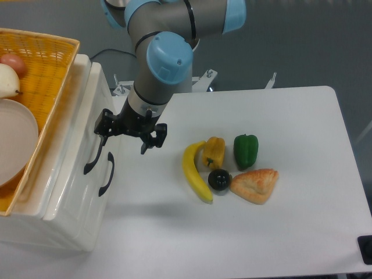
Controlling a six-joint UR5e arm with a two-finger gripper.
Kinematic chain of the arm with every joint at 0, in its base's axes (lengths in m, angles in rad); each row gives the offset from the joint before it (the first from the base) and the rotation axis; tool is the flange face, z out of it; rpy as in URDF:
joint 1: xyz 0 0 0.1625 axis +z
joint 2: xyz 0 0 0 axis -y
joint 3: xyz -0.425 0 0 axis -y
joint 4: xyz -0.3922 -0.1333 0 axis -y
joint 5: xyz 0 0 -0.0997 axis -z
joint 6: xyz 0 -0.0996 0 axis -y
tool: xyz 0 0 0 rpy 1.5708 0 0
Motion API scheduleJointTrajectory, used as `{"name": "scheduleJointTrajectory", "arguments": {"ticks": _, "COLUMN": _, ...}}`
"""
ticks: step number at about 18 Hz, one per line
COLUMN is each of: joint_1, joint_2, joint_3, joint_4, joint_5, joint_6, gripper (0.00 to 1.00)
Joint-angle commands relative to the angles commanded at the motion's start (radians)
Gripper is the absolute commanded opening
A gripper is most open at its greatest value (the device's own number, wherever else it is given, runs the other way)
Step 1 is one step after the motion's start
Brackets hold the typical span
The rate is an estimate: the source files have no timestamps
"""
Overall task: Slide the top white drawer open
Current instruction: 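Lower the gripper onto the upper drawer handle and close on it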
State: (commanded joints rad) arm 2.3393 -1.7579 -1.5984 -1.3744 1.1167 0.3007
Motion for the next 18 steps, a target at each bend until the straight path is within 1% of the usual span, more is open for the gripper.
{"name": "scheduleJointTrajectory", "arguments": {"ticks": 8, "joint_1": -0.009, "joint_2": -0.008, "joint_3": -0.011, "joint_4": 0.0, "joint_5": -0.002, "joint_6": -0.002, "gripper": 1.0}}
{"name": "scheduleJointTrajectory", "arguments": {"ticks": 13, "joint_1": -0.037, "joint_2": -0.029, "joint_3": -0.011, "joint_4": 0.002, "joint_5": -0.006, "joint_6": -0.002, "gripper": 1.0}}
{"name": "scheduleJointTrajectory", "arguments": {"ticks": 18, "joint_1": -0.043, "joint_2": -0.038, "joint_3": -0.012, "joint_4": 0.0, "joint_5": -0.008, "joint_6": -0.002, "gripper": 1.0}}
